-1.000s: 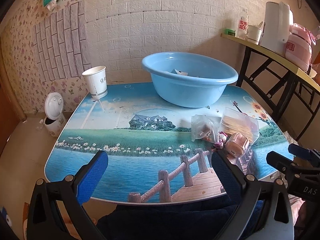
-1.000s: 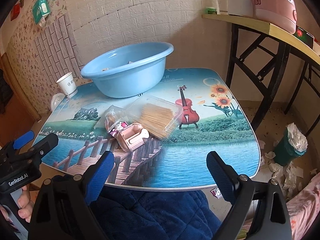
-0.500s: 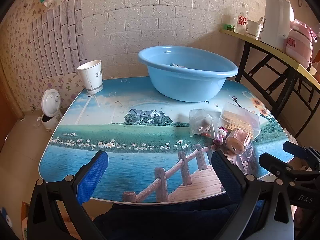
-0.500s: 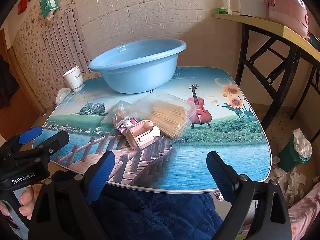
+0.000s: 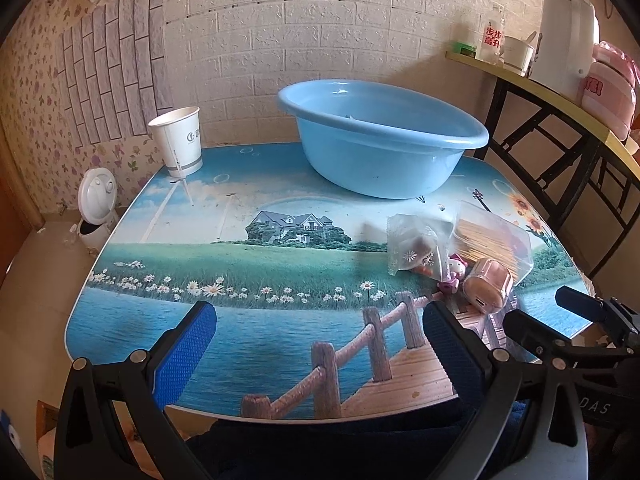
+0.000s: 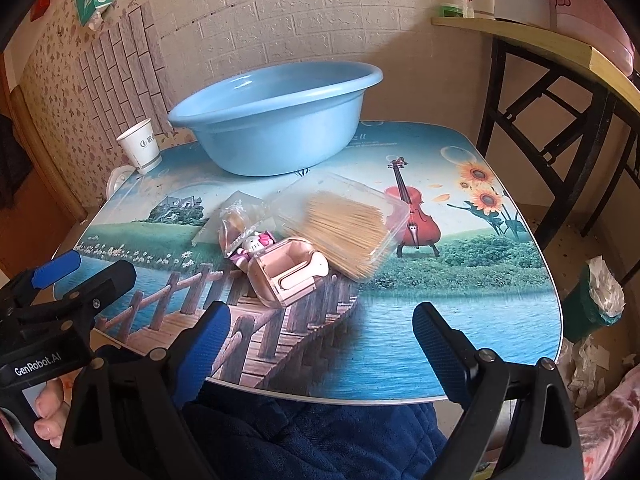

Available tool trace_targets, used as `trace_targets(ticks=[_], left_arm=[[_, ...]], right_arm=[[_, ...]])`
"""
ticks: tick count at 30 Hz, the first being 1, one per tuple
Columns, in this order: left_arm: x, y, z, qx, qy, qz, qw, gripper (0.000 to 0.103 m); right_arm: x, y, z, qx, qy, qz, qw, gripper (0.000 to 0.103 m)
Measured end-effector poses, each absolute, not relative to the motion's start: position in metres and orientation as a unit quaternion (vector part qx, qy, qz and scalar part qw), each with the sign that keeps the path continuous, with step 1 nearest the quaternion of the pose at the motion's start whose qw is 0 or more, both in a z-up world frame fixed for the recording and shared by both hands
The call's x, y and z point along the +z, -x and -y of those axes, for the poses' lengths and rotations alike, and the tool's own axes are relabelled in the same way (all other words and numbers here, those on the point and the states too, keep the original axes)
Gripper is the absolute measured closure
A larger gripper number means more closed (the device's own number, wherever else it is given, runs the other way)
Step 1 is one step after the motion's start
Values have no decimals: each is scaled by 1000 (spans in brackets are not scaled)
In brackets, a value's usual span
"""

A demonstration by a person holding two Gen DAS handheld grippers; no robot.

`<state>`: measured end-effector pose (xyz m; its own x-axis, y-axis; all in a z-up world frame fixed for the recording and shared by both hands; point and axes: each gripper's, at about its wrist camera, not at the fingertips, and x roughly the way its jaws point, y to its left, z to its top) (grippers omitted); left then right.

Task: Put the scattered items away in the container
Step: 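Move the left tool toward the clear zip bag while the right approaches the pink plastic holder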

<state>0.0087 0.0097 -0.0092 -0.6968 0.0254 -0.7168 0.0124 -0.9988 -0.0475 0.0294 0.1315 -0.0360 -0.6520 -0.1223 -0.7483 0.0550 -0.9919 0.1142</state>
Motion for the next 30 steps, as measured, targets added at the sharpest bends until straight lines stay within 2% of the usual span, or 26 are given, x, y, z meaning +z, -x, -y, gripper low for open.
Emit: trace_targets(ticks=[2,3,17,28,29,30], left_arm=[[-11,-5,-9,920,391,26,4,0],[-11,-3,-9,920,392,27,6,0],[-19,23,-30,915,400,8,48,0],[-28,33,-25,910,411,24,52,0],[-28,34,-25,910,411,24,53,0],[-28,34,-26,910,411,23,54,0]], right_arm=[[-38,-26,-129,-906,-416,39,60,25],[-39,-24,-128,-904,-420,38,63,26],[-52,-3,-127,-899,-431,33,68,26],[-57,11,-119,-900,-427,12,86,26],[-57,12,-118,-901,-426,10,88,31],[-56,11,-117,-901,-424,10,96,41]])
